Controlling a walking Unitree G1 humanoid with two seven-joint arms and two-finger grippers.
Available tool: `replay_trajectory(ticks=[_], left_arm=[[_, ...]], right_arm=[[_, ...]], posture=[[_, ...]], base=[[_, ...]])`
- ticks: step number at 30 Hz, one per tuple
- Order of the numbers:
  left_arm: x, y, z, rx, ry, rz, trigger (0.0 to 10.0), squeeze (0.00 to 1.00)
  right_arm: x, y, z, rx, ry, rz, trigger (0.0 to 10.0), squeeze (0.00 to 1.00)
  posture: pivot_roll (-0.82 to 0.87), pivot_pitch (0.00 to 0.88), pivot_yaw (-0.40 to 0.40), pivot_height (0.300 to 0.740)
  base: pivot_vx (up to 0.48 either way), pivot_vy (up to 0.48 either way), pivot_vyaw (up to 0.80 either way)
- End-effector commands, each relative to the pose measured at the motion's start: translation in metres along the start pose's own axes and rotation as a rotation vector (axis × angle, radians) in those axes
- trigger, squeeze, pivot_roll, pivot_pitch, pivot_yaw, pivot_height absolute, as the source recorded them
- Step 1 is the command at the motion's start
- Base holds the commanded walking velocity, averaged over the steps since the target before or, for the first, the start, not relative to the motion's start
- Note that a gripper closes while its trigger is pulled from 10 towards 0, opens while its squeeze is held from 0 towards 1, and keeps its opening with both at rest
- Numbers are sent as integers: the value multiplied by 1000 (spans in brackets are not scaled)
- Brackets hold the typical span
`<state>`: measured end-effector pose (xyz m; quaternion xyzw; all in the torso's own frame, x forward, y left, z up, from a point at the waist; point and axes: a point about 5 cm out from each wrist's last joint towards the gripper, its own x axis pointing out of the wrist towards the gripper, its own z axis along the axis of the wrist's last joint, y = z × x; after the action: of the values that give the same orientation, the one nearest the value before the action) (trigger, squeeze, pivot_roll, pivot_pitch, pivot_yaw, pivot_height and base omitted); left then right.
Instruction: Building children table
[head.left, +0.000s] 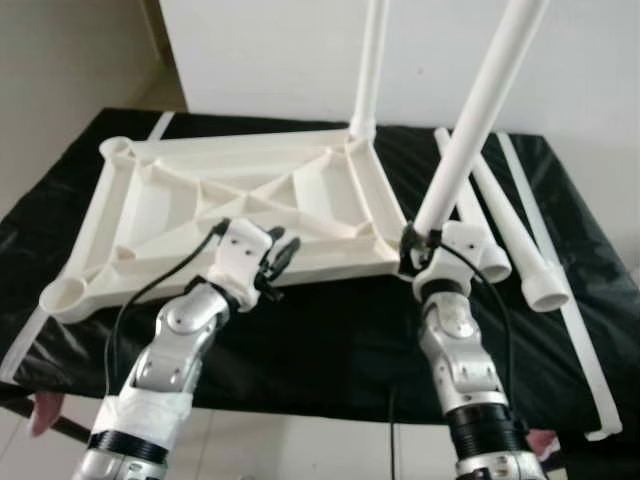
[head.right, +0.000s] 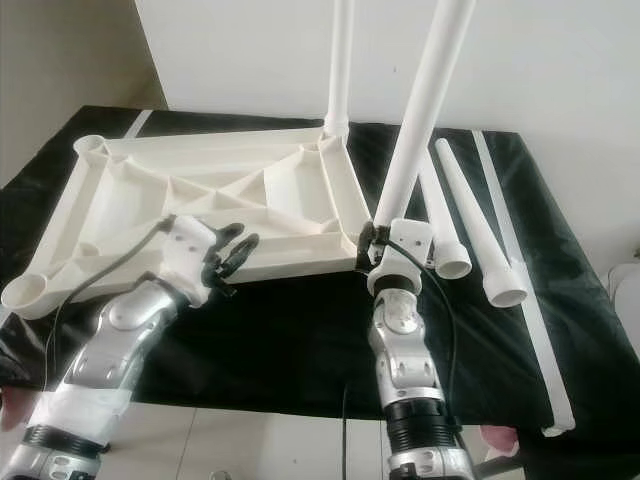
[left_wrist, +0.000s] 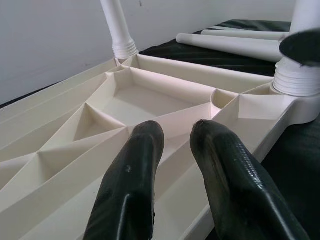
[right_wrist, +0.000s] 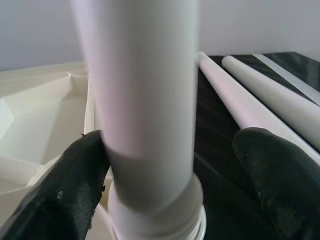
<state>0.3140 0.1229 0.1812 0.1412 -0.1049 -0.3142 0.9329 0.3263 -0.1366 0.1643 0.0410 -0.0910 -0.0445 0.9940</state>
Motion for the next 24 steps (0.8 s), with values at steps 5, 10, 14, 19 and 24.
replay_trajectory(ticks=[5,10,14,19,24], left_arm=[[0,-4,1,4,2,-17,10000,0],[0,-7,2,-4,-1,-41,10000,0],[0,-10,3,-15,-5,-71,10000,0],[-3,-24,-6,-34,47,-161,10000,1000],[-4,-26,-5,-49,47,-178,10000,1000]], right_arm=[[0,-7,1,-16,-17,172,10000,0],[8,-9,2,-53,-9,364,10000,0],[12,-10,3,-72,-8,437,10000,0],[20,-14,-5,-127,54,560,4588,0],[21,-16,-8,-138,72,600,0,0]], posture=[[-43,98,-50,740],[-48,107,-46,740],[-49,110,-45,740],[-44,118,-45,740],[-41,117,-45,740]], base=[[0,0,0],[0,0,0],[0,0,0],[0,0,0],[0,0,0]])
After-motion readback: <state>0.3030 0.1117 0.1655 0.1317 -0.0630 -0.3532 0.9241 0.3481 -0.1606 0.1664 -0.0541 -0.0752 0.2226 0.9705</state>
